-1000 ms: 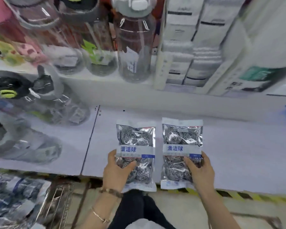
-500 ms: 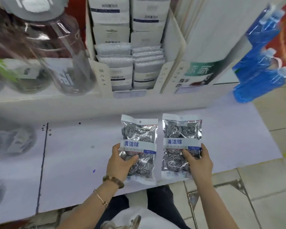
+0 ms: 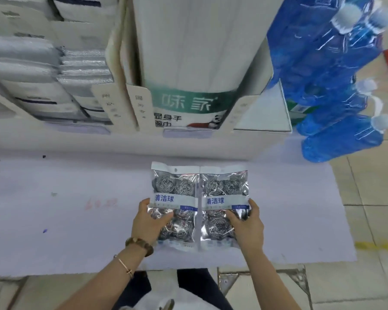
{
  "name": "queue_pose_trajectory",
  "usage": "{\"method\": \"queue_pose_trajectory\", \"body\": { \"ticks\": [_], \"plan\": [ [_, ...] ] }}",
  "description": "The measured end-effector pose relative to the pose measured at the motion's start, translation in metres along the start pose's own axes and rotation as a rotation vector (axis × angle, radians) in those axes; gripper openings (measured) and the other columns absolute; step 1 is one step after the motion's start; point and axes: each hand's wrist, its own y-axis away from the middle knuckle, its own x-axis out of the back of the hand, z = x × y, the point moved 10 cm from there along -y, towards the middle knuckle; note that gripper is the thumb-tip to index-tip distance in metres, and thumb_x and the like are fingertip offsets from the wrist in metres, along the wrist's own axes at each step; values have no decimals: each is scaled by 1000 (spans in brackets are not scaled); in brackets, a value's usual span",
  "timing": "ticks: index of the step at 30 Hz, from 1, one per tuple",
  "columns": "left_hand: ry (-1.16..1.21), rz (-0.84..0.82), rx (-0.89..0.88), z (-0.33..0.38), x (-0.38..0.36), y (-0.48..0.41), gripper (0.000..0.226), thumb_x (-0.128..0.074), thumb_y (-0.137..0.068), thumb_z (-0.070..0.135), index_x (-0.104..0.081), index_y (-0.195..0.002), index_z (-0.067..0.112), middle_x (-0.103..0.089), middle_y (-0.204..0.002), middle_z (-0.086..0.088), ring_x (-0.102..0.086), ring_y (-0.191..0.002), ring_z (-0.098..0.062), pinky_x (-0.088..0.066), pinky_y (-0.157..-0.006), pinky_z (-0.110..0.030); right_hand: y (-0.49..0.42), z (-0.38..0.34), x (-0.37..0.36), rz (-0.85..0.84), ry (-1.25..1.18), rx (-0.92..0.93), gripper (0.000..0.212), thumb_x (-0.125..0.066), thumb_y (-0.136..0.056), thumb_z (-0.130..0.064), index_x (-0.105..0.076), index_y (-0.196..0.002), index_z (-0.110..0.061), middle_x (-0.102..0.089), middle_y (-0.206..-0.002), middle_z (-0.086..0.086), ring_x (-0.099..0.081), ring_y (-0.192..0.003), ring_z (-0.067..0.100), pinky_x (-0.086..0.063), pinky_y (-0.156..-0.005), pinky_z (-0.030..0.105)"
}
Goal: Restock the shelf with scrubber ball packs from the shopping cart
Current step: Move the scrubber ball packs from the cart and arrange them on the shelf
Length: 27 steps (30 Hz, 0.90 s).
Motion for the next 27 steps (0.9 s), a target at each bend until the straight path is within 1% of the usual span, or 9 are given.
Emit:
{"method": "queue_pose_trajectory", "body": {
  "ticks": [3,5,7,11,14,16,20,24,27],
  "plan": [
    [-24,51,13,2,-20,-4,74,-79,-69,29,-39,-130,15,-59,-108,-2,-56,-96,-21,-51,-83,-35,-32,7,4,-49,2,9,74,-73,-79,-30,-33,-140,-19,-60,-117,3,-53,-87,17,-40,-72,29],
    [-50,88,28,3,-27,-8,69,-78,-71,28,-41,-128,15,-59,-94,4,-55,-82,-16,-48,-69,-27,-45,11,-2,-86,0,-5,72,-73,-79,-29,-34,-139,-17,-57,-106,0,-52,-85,17,-39,-71,28],
    [-57,106,48,5,-35,-15,63,-77,-72,24,-43,-124,15,-58,-91,3,-53,-75,-11,-43,-62,-21,-55,19,-11,-118,-18,-30,71,-73,-80,-28,-34,-138,-16,-56,-104,0,-53,-83,16,-40,-71,28],
    [-41,94,78,3,-53,-38,67,-79,-70,22,-42,-126,16,-60,-98,-3,-59,-91,-23,-50,-81,-32,-73,35,-26,-137,-78,-71,71,-72,-81,-26,-33,-138,-15,-57,-106,0,-56,-75,12,-42,-69,27],
    [-58,92,97,0,-64,-49,64,-77,-72,21,-42,-125,16,-54,-81,6,-54,-77,-16,-46,-70,-26,-85,44,-26,-113,-80,-67,71,-73,-80,-27,-33,-138,-17,-57,-105,0,-57,-82,16,-43,-71,28],
    [-55,90,114,-5,-70,-53,64,-77,-72,22,-42,-125,16,-60,-87,7,-57,-85,-17,-46,-75,-25,-90,47,-21,-77,-62,-55,68,-73,-80,-27,-36,-136,-17,-59,-104,0,-59,-85,17,-44,-72,29],
    [-148,101,122,-6,-78,-53,62,-75,-73,30,-42,-124,16,-62,-107,-4,-59,-98,-27,-49,-84,-33,-100,48,-12,12,33,20,52,-73,-79,-28,-48,-122,-13,-56,-109,-1,-57,-103,22,-47,-83,34],
    [-186,92,136,2,-85,-51,64,-74,-74,31,-42,-126,14,-54,-119,-6,-54,-110,-26,-43,-86,-31,-103,48,-16,25,283,43,62,-63,-84,-41,-43,-132,-8,-54,-119,12,-50,-111,30,-45,-90,43],
    [-332,138,99,14,-83,-48,85,-75,-72,36,-28,-139,14,-37,-136,-11,-41,-124,-30,-42,-95,-43,-97,43,-15,53,412,75,69,-60,-87,-40,-34,-140,-3,-43,-136,20,-38,-126,36,-38,-100,49]
  ]
}}
